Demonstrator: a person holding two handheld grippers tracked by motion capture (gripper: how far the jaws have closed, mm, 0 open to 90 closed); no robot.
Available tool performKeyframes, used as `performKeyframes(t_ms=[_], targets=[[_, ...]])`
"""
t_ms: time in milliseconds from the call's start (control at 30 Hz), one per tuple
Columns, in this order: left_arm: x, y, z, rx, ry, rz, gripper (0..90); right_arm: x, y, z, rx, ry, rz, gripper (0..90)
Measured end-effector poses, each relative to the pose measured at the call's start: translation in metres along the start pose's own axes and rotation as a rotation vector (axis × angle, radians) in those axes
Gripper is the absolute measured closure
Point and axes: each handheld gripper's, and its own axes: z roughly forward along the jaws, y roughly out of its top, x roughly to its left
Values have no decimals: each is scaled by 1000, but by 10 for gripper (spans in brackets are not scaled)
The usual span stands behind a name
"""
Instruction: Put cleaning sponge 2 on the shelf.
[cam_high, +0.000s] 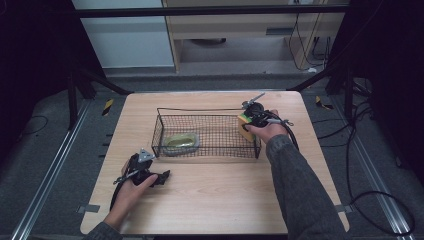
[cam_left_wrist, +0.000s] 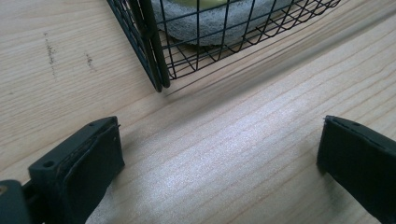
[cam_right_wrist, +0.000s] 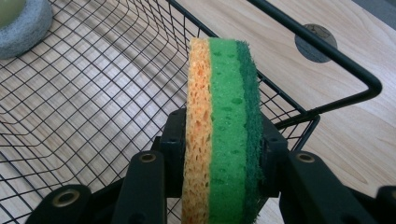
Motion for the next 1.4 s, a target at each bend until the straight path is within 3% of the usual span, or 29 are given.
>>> performKeyframes(t_ms=[367,567,800,1333,1400], targets=[[0,0,0,0,1,4,0,6,3,-6,24,1,1,583],[0,0,0,-1,1,2,0,12,9,-17,21,9,-7,585],[0,0,0,0,1,2,0,22,16,-25,58,16,-4,619],[0,0,0,0,1,2,0,50,25,-12,97,89,-25,560],[0,0,0,0,0,2,0,51,26,-11,88,97,-46,556]])
